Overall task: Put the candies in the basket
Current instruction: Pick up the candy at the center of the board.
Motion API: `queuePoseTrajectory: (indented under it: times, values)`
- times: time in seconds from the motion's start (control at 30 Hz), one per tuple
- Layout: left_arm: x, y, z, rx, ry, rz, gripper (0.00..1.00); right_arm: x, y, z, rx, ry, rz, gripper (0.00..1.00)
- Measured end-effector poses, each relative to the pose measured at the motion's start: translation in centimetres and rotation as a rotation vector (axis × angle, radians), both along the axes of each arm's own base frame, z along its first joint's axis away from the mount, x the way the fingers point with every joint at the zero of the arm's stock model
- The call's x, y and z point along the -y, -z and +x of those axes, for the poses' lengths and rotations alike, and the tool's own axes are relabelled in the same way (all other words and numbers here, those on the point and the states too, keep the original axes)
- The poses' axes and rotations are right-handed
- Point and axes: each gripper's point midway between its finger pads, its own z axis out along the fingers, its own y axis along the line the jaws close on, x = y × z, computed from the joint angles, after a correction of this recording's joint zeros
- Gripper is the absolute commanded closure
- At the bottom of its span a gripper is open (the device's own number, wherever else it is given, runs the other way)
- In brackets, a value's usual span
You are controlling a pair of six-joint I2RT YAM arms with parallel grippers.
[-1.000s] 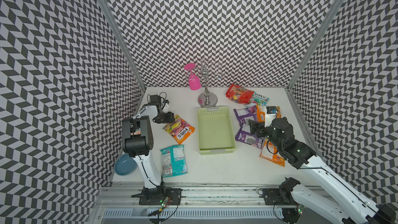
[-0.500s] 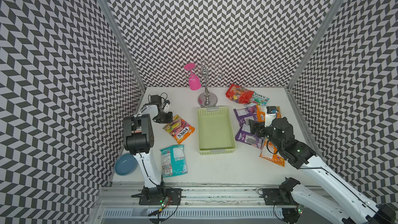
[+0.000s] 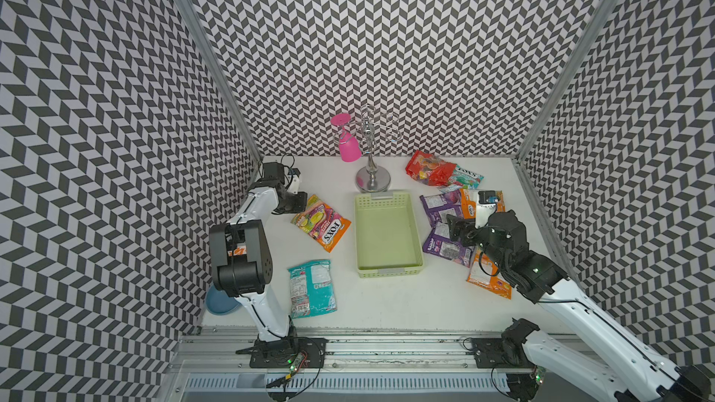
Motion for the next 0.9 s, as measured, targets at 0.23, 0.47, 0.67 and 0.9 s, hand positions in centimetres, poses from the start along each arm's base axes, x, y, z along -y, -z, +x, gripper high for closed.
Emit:
queuePoseTrajectory:
  times: [0.23,0.47,0.67,0.9]
  values:
    - [0.5,-6.3,-0.6,0.136,-0.035,-0.035,1.0,0.0,0.3,0.2,-0.007,0.003,-0.007,0.06]
    - [3.0,-12.2,-0.3,0.232,-0.03,-0.132,1.0,0.1,0.3,0.2,-0.005,0.01,-0.009,0.06]
    - [6.8,-18.1,-1.0,0.332,0.028,-0.254,1.0,0.2,0.2,0.3,-0.003,0.014,-0.011,0.06]
    - [10.5,-22.7,-1.9,0.38,0.087,-0.5,1.0,0.3,0.2,0.3,-0.001,0.022,-0.014,0.06]
